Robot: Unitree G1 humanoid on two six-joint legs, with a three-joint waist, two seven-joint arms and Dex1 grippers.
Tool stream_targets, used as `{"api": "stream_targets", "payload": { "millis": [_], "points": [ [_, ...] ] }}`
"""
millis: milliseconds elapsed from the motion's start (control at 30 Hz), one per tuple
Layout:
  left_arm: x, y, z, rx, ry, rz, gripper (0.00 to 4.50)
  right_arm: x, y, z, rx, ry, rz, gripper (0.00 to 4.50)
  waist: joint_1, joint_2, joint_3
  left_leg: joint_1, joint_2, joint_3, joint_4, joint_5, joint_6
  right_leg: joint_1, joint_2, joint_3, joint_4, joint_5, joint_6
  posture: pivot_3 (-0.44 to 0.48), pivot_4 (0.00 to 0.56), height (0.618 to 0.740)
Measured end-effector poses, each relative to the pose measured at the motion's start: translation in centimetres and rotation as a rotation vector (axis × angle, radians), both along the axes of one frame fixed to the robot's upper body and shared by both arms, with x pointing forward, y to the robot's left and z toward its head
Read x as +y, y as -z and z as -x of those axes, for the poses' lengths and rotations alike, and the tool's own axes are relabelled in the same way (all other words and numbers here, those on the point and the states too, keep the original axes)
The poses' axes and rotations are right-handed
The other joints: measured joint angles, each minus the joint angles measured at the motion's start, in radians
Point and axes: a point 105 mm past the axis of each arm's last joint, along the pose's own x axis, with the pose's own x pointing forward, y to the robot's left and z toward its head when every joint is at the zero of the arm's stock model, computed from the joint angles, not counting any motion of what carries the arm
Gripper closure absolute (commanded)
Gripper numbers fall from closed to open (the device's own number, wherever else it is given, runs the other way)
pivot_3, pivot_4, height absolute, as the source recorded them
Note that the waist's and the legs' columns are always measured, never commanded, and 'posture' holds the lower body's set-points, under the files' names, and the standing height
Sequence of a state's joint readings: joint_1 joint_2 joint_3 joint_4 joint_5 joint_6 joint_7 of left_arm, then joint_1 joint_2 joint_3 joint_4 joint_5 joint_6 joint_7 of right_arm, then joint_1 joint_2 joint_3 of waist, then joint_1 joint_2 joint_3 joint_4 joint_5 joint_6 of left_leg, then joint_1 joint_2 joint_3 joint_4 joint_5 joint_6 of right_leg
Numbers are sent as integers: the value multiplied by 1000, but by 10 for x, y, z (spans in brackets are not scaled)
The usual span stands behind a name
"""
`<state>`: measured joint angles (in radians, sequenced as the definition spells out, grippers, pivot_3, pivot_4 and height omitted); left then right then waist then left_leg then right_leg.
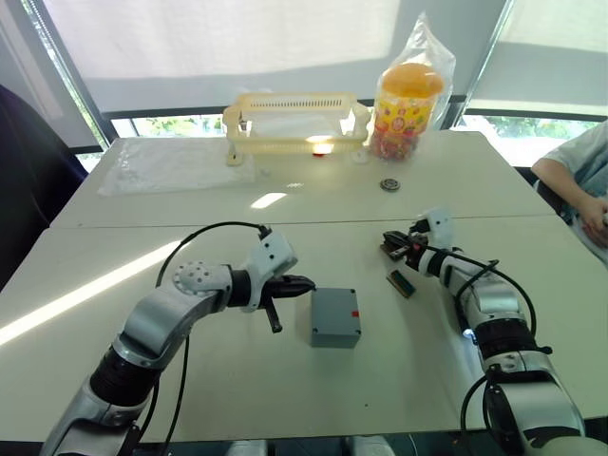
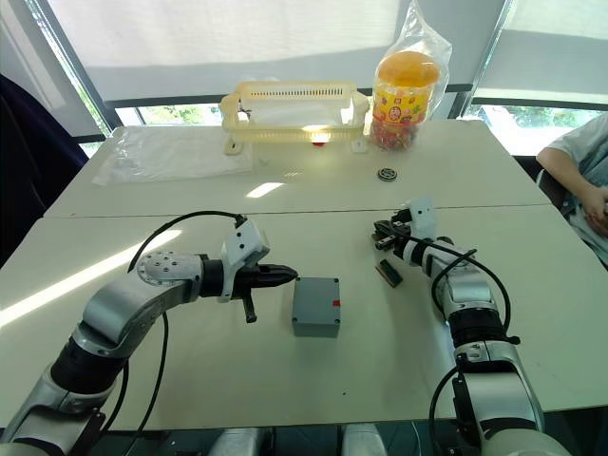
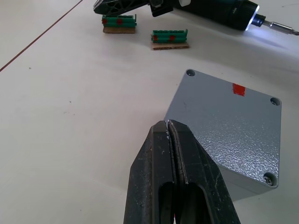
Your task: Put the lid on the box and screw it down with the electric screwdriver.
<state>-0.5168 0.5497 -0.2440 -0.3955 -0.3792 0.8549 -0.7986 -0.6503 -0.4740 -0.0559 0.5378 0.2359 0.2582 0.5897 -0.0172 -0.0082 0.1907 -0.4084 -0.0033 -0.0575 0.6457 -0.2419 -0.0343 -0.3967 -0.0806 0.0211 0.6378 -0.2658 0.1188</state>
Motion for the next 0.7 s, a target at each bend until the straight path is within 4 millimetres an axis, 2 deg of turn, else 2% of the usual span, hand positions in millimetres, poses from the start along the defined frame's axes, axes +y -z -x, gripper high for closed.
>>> {"api": "stream_targets", "payload": {
  "millis": [100, 433, 533, 600, 700],
  "points": [
    [0, 0, 0, -4, 1, 2, 4500, -2, -3, -1, -13, 12, -2, 4415, 0, 0, 0, 0, 0, 0, 0, 0, 0, 0, 0, 0, 0, 0, 0, 0, 150, 740],
    [-3, 2, 0, 1, 16, -2, 4500, 0, -34, 4, -79, 8, -14, 4415, 0, 0, 0, 0, 0, 0, 0, 0, 0, 0, 0, 0, 0, 0, 0, 0, 150, 740],
    [0, 1, 0, -3, 15, -11, 4500, 6, -53, 17, -116, -35, -40, 4415, 3, 0, 0, 0, 0, -1, 0, 0, 0, 0, 0, 0, 0, 0, 0, 0, 150, 740],
    [4, 1, 0, -2, 15, -25, 4500, 12, -65, 36, -128, -91, -65, 4415, 5, 0, 0, -1, 0, -1, 0, 0, 0, 0, 0, -1, 0, 0, 0, 0, 150, 740],
    [9, 1, 1, -1, 25, -49, 4500, 28, -69, 67, -119, -186, -109, 4415, 4, 0, 0, 0, 0, -1, 0, 0, 0, 0, 0, -1, 0, 0, 0, 0, 150, 740]
  ]
}}
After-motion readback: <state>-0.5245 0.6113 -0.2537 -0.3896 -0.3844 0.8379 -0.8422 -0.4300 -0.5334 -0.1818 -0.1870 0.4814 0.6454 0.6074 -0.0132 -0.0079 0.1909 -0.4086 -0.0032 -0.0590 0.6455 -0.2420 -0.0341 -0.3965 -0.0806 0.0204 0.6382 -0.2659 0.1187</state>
